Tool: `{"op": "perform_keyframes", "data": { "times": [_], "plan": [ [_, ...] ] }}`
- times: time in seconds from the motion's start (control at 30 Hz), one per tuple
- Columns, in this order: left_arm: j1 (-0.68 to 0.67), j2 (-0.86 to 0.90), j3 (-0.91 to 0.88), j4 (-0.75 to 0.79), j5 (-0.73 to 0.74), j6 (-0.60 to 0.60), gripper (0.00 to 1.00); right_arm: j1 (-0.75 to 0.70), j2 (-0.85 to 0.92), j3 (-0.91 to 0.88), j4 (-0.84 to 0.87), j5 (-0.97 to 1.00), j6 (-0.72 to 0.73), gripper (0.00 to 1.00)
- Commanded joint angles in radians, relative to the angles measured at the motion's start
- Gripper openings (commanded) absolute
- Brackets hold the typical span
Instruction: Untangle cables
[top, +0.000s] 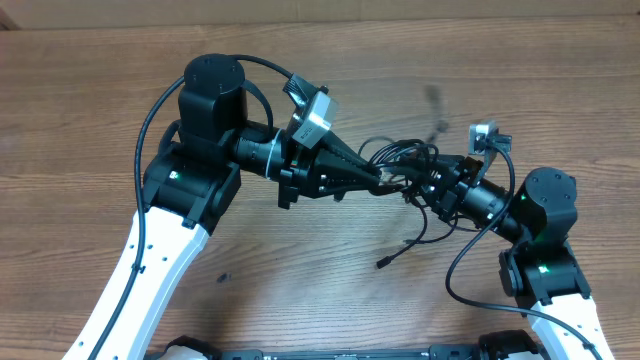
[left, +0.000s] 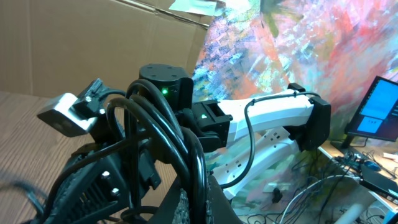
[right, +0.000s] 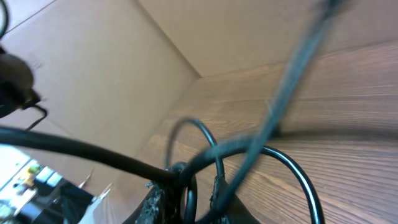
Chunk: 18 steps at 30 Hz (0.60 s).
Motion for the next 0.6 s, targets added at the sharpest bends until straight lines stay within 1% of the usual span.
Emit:
{"op": "perform_keyframes", "data": {
  "times": [0.0,0.03,0.07,0.1,0.13,0.37,0.43,0.47,0.5,0.57],
  "plan": [
    [0.004,-0.019,0.024,0.011,0.075,-0.02,0.04,-0.005,0.007,0.007,-0.009,0.084,0.0,0.19],
    [0.009,-0.019,0.024,0.011,0.075,-0.02,0.04,-0.005,0.007,0.007,-0.009,0.084,0.0,0.19],
    [0.014,-0.019,0.024,0.011,0.075,-0.024,0.04,-0.005,0.007,0.007,-0.008,0.085,0.0,0.23],
    [0.023,-0.019,0.024,0.011,0.075,-0.024,0.04,-0.005,0.007,0.007,-0.006,0.088,0.0,0.33],
    [0.03,-0.019,0.024,0.01,0.075,-0.025,0.04,-0.005,0.007,0.007,-0.005,0.088,0.0,0.4],
    [0.092,-0.019,0.024,0.01,0.075,-0.073,0.04,-0.005,0.006,0.007,0.0,0.088,0.0,0.59],
    [0.115,-0.019,0.024,0.009,0.075,-0.076,0.04,-0.005,0.005,0.007,0.001,0.088,0.0,0.7],
    [0.125,-0.019,0.024,0.006,0.075,-0.076,0.04,-0.005,0.005,0.007,0.002,0.088,0.0,0.78],
    [0.137,-0.019,0.024,0.003,0.075,-0.077,0.04,-0.005,0.005,0.007,0.005,0.088,0.001,0.84],
    [0.153,-0.019,0.024,0.003,0.076,-0.1,0.04,-0.005,0.002,0.007,0.009,0.088,0.001,0.89]
  ]
}}
